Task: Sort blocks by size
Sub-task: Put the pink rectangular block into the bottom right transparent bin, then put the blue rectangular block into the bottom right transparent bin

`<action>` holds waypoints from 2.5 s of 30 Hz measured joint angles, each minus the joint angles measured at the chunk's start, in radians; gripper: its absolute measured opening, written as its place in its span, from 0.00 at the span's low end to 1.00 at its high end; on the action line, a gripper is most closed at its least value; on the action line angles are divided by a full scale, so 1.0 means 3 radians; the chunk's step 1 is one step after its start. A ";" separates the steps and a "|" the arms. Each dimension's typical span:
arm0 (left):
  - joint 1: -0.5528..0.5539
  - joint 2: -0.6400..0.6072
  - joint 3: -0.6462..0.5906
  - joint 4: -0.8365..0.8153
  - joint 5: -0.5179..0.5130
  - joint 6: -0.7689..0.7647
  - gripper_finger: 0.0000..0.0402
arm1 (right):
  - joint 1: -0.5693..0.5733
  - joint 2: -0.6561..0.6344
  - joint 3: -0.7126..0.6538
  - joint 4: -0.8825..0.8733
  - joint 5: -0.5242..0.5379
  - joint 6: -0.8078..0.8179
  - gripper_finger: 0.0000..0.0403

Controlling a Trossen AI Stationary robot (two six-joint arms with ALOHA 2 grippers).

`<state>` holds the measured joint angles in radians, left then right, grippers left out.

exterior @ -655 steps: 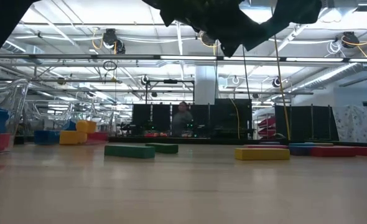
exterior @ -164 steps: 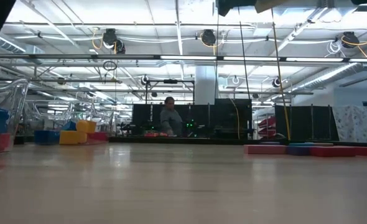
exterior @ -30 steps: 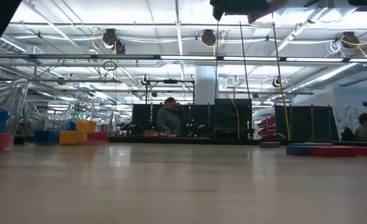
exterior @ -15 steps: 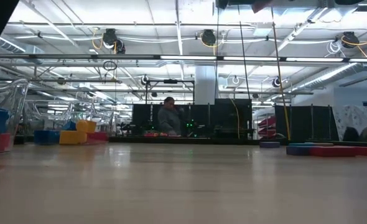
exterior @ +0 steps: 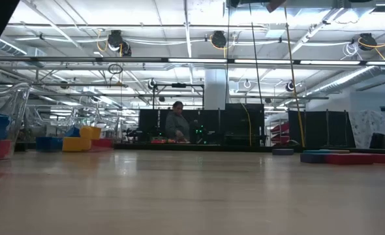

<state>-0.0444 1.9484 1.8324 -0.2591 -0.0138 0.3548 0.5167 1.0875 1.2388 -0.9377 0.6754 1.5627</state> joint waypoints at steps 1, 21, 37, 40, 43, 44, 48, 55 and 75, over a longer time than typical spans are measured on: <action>0.0000 0.0000 0.0000 -0.0005 -0.0009 -0.0003 0.29 | -0.0002 0.0000 0.0000 -0.0008 -0.0003 -0.0022 0.09; 0.0025 0.0795 -0.0005 -0.0067 0.0518 -0.0385 0.58 | 0.0468 0.0072 0.0000 -0.1170 -0.2960 0.0341 0.09; 0.0038 0.1507 -0.0005 0.0487 0.0223 -0.0555 0.58 | 0.0927 0.0666 -0.0922 -0.0003 -0.3683 0.0422 0.09; 0.0040 0.1579 -0.0006 0.0523 0.0212 -0.0554 0.58 | 0.0960 0.0766 -0.1046 0.0240 -0.3673 0.0477 0.09; 0.0041 0.1593 -0.0005 0.0556 0.0207 -0.0581 0.58 | 0.0986 0.0853 -0.1092 0.0238 -0.3671 0.0514 0.12; 0.0042 0.1606 -0.0005 0.0608 0.0206 -0.0621 0.58 | 0.0994 0.0880 -0.1094 0.0228 -0.3671 0.0519 0.14; 0.0066 0.1625 -0.0005 0.0646 0.0160 -0.0815 0.58 | 0.1017 0.0901 -0.1091 0.0261 -0.3667 0.0666 0.25; 0.0189 0.1625 -0.0005 0.0723 -0.0046 -0.1083 0.58 | 0.1050 0.0787 -0.1088 0.0295 -0.3657 0.0952 0.45; 0.0100 0.1793 -0.0005 0.0849 0.0007 -0.1301 0.58 | 0.1057 0.0756 -0.1058 0.0321 -0.3656 0.0951 0.50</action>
<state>-0.0143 2.4862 1.8309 -0.0044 -0.0116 -0.0355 0.8337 1.3144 0.9215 -0.8413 -0.4213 1.8481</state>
